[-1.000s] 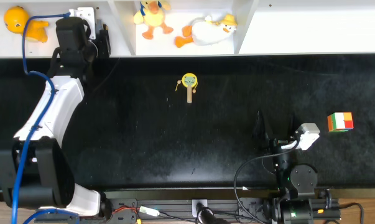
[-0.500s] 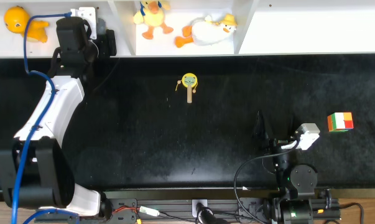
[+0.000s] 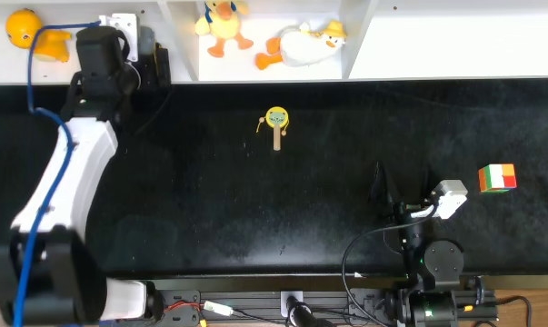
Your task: Store Toys
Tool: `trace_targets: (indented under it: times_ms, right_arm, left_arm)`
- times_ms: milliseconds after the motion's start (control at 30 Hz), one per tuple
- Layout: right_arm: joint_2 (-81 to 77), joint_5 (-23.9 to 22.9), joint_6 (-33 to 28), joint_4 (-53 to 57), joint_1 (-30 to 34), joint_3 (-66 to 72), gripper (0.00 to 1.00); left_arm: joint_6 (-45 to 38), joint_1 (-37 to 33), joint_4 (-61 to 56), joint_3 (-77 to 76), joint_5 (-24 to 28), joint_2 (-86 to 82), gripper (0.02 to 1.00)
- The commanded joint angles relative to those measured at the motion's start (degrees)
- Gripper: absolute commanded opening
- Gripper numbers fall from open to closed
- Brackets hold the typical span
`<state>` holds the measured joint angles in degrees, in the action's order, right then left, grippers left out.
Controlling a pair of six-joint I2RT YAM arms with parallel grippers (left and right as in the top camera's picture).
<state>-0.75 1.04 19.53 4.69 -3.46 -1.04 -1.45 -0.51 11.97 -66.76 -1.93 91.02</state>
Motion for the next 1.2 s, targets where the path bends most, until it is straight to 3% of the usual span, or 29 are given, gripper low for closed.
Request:
trace_targets:
  times_ms: [33, 267, 533, 1200]
  right_arm:
    - [0.02, -0.5, 0.2, -0.26, -0.28, 0.76, 0.996]
    - [0.02, -0.5, 0.2, -0.26, -0.28, 0.76, 0.996]
    - [0.02, -0.5, 0.2, -0.26, -0.26, 0.76, 0.996]
    - [0.02, -0.5, 0.2, -0.26, -0.28, 0.76, 0.996]
  left_arm:
    - [-0.22, 0.07, 3.82, -1.2, 0.55, -6.73, 1.0]
    - [0.2, 1.31, 17.27, -1.2, 0.35, -14.45, 0.998]
    - [6.05, 2.21, 30.14, -1.2, 0.35, -23.61, 1.0]
    - [6.05, 2.19, 38.25, -1.18, -0.28, -26.6, 0.998]
